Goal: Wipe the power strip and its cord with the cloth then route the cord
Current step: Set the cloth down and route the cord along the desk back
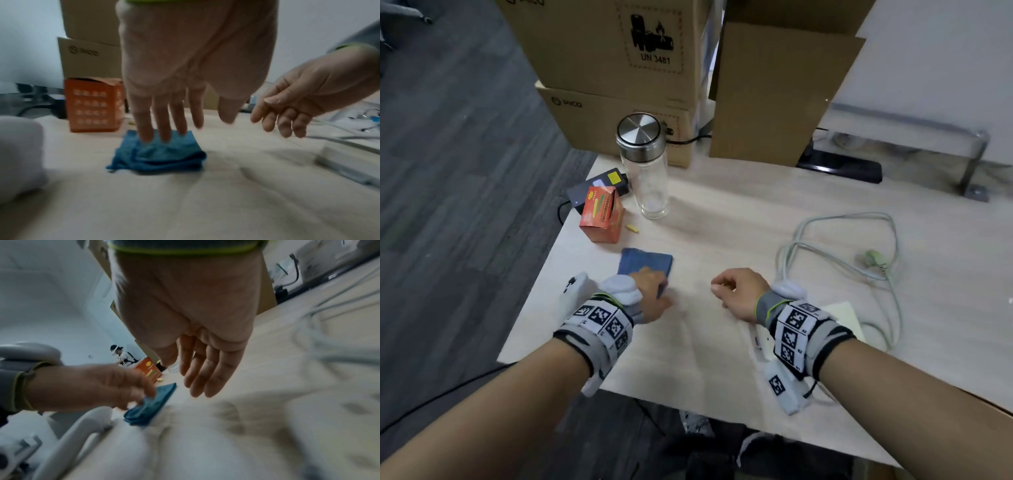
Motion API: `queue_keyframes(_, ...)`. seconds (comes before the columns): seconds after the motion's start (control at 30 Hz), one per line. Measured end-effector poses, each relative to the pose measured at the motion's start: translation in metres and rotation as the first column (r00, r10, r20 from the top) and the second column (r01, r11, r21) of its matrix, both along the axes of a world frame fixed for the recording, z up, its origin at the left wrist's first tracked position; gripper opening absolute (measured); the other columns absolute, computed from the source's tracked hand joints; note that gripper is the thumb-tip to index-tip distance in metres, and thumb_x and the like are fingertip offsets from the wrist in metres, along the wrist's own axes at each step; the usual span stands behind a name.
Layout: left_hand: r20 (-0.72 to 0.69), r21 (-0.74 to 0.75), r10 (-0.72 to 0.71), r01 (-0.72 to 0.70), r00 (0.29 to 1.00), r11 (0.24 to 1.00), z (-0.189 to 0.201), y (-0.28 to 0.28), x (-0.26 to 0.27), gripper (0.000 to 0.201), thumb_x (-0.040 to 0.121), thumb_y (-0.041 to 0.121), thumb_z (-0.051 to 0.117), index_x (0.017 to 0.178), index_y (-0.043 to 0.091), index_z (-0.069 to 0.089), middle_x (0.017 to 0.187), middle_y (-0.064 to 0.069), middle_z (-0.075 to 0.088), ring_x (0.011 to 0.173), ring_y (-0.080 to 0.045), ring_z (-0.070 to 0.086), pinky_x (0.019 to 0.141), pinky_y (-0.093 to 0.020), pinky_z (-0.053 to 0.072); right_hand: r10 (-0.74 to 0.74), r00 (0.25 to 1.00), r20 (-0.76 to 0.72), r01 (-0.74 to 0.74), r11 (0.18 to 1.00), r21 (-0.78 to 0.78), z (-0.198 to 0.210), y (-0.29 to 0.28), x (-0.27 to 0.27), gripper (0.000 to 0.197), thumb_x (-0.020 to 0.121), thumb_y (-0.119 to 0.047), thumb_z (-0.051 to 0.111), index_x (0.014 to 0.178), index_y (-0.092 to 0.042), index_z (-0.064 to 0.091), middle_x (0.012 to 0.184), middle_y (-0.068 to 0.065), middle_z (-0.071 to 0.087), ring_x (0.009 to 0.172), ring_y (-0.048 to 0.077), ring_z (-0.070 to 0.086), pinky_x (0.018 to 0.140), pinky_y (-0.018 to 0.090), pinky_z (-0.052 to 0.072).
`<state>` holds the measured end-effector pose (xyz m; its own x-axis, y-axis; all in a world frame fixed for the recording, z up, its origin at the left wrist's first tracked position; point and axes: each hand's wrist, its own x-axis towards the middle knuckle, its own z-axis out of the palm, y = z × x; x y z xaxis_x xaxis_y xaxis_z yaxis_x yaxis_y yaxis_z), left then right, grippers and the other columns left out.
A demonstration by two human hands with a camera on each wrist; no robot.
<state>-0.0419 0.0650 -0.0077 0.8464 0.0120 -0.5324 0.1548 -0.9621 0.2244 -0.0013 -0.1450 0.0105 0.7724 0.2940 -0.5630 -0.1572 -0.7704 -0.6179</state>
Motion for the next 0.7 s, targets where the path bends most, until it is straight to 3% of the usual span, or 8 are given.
queue_keyframes(0.07,0.049,-0.040,-0.028,0.029,0.998,0.999,0.001,-0.021,0.001,0.040,0.089,0.047,0.053,0.122,0.024,0.053,0.128,-0.002,0.049,0.115,-0.026,0.048,0.095,-0.038,0.042,0.029,0.997,0.068,-0.023,0.997,-0.080,0.004,-0.026,-0.004,0.018,0.089,-0.032,0.060,0.101,-0.024,0.070,0.103,-0.004,0.070,0.091,0.017,0.065,0.085,0.024,0.047)
queue_keyframes(0.17,0.284,-0.257,-0.032,0.108,0.958,0.960,0.005,-0.062,0.007,0.036,0.090,0.041,0.056,0.120,0.020,0.058,0.124,-0.004,0.055,0.113,-0.026,0.050,0.093,-0.035,0.041,0.008,0.989,0.146,0.016,0.986,-0.163,0.012,-0.071,-0.011,0.017,0.090,-0.034,0.058,0.100,-0.027,0.069,0.101,-0.007,0.069,0.093,0.014,0.062,0.081,0.022,0.044)
queue_keyframes(0.23,0.326,-0.363,-0.076,0.199,0.942,0.910,0.008,-0.092,0.013,0.035,0.089,0.038,0.059,0.119,0.019,0.060,0.118,-0.004,0.059,0.108,-0.025,0.055,0.089,-0.035,0.044,-0.032,0.980,0.195,0.069,0.980,-0.188,0.019,-0.101,-0.018,0.016,0.091,-0.033,0.057,0.098,-0.026,0.069,0.097,-0.007,0.070,0.090,0.015,0.062,0.078,0.023,0.046)
queue_keyframes(0.37,0.323,-0.419,-0.185,0.316,0.928,0.852,0.010,-0.144,0.020,0.047,0.087,0.042,0.061,0.128,0.021,0.051,0.120,-0.002,0.058,0.109,-0.023,0.054,0.090,-0.039,0.046,-0.132,0.950,0.282,0.197,0.955,-0.219,0.024,-0.159,-0.033,0.014,0.091,-0.029,0.057,0.096,-0.025,0.069,0.094,-0.006,0.070,0.088,0.016,0.063,0.079,0.030,0.050)
queue_keyframes(0.47,0.275,-0.365,-0.328,0.414,0.904,0.834,0.007,-0.182,0.015,0.067,0.081,0.051,0.063,0.137,0.024,0.038,0.132,-0.003,0.047,0.116,-0.025,0.048,0.094,-0.042,0.044,-0.190,0.929,0.318,0.282,0.919,-0.275,0.025,-0.205,-0.048,0.017,0.092,-0.027,0.056,0.100,-0.021,0.069,0.101,-0.002,0.069,0.091,0.019,0.063,0.080,0.030,0.049)
queue_keyframes(0.57,0.234,-0.189,-0.516,0.559,0.824,0.808,0.005,-0.208,0.005,0.084,0.072,0.059,0.067,0.141,0.029,0.030,0.145,0.000,0.030,0.129,-0.026,0.034,0.104,-0.042,0.036,-0.213,0.930,0.299,0.308,0.898,-0.315,0.019,-0.238,-0.066,0.017,0.092,-0.028,0.056,0.102,-0.020,0.068,0.104,0.000,0.067,0.093,0.021,0.062,0.081,0.031,0.049)
queue_keyframes(0.63,0.207,-0.107,-0.587,0.615,0.783,0.782,0.001,-0.219,0.001,0.088,0.071,0.059,0.068,0.143,0.030,0.027,0.149,0.000,0.022,0.136,-0.026,0.024,0.108,-0.044,0.030,-0.184,0.945,0.270,0.270,0.904,-0.332,0.012,-0.252,-0.076,0.019,0.092,-0.031,0.056,0.105,-0.021,0.067,0.106,-0.001,0.065,0.096,0.020,0.061,0.081,0.028,0.047)
queue_keyframes(0.7,0.167,-0.074,-0.604,0.621,0.779,0.781,-0.002,-0.230,0.000,0.083,0.075,0.056,0.066,0.143,0.027,0.029,0.149,0.000,0.024,0.136,-0.025,0.023,0.108,-0.043,0.030,-0.133,0.964,0.232,0.209,0.916,-0.343,0.003,-0.262,-0.083,0.024,0.092,-0.033,0.056,0.110,-0.020,0.065,0.110,-0.001,0.061,0.098,0.019,0.060,0.077,0.023,0.041)
